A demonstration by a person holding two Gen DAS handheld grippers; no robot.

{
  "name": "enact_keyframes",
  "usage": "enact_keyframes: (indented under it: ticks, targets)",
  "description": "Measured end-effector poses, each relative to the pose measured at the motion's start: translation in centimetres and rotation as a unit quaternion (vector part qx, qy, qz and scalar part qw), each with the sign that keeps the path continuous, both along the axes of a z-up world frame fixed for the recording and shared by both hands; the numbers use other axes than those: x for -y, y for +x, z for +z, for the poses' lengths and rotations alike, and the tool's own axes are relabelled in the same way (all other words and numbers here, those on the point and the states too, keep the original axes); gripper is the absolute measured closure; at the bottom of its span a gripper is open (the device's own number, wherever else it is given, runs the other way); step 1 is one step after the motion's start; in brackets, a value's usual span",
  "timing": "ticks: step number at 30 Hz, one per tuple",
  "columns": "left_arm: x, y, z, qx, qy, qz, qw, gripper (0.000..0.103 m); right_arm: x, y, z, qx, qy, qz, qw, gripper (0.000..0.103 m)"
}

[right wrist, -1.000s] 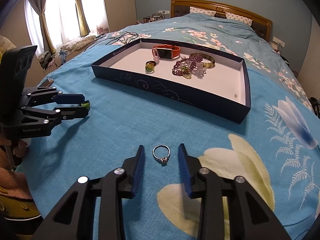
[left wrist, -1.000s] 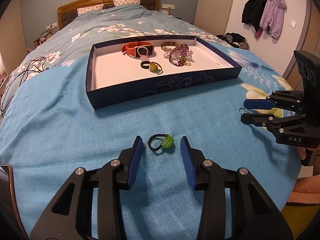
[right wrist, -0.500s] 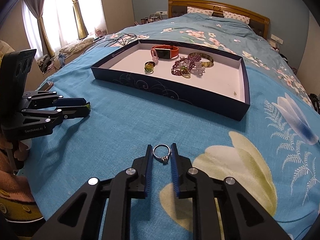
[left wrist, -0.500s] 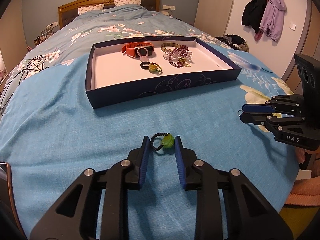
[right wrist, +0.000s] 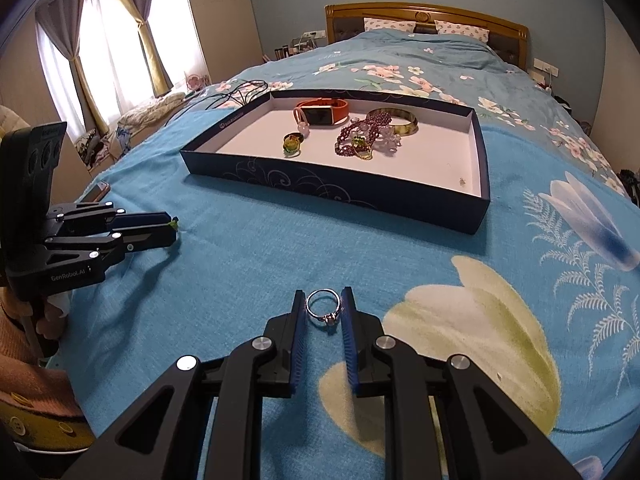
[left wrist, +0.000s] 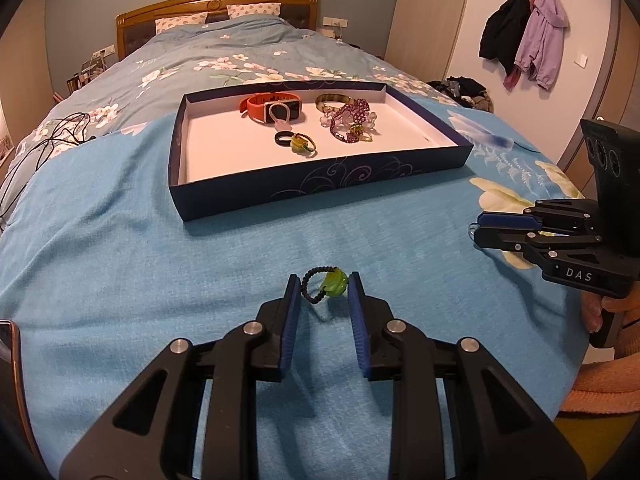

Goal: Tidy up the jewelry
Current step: 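Grasp the silver ring with right tool while left tool grasps black hair tie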

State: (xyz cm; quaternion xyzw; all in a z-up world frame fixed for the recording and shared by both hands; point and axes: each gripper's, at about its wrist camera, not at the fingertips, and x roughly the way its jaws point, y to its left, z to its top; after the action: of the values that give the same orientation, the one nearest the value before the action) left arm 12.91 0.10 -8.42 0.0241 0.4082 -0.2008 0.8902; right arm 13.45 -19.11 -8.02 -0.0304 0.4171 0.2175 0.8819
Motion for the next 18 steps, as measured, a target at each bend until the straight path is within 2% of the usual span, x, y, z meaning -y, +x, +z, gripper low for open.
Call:
enact_keyframes:
  ticks: [18]
  targets:
    - [0.2,-0.7,1.8,0.025,-0.019,-0.001,0.9995,0.079,0.6,0.0,1.6,0.027,0.046,-0.007,0.999,0.087]
